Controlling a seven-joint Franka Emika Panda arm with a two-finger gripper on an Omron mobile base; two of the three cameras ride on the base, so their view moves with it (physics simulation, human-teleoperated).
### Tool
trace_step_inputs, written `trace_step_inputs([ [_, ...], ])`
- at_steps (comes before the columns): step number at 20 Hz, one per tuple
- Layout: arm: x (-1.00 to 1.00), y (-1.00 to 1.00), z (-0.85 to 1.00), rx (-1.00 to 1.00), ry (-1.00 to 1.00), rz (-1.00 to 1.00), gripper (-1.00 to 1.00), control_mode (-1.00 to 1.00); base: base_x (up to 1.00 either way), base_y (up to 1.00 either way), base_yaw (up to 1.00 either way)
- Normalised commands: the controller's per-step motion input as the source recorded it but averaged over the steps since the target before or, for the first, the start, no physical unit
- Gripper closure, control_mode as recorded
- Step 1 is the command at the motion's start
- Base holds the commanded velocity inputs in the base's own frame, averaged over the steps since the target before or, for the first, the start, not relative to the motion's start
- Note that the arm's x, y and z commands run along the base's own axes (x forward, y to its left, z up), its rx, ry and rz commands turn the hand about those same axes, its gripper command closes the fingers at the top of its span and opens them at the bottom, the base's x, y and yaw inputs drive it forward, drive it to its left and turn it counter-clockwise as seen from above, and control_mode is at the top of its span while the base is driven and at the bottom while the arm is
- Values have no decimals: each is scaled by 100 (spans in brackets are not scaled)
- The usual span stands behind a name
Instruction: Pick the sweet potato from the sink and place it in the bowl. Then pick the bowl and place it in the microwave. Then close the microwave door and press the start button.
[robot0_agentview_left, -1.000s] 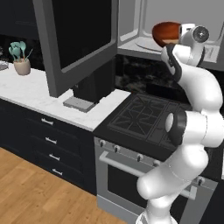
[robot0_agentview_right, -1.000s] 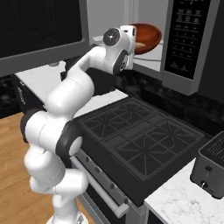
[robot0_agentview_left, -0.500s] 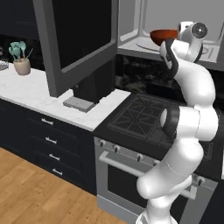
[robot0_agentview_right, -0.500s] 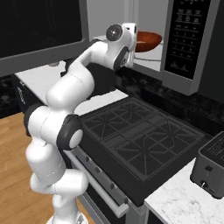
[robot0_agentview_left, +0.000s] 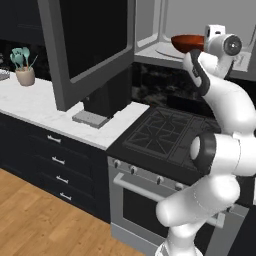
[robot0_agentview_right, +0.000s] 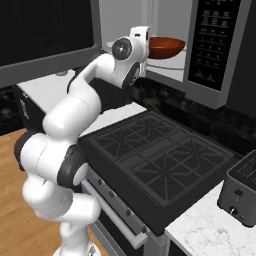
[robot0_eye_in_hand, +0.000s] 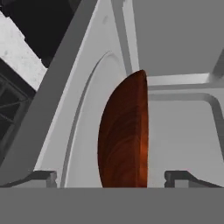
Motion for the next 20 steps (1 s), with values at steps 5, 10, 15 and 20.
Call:
trace_step_inputs([
  [5, -100, 36, 52, 0, 0, 1, -100, -100, 0, 0, 0],
  [10, -100, 41, 48, 0, -1, 0, -100, -100, 0, 0, 0],
  [15, -100, 49, 13, 0, -5, 0, -100, -100, 0, 0, 0],
  [20, -100, 53, 10, 0, -2, 0, -100, -100, 0, 0, 0],
])
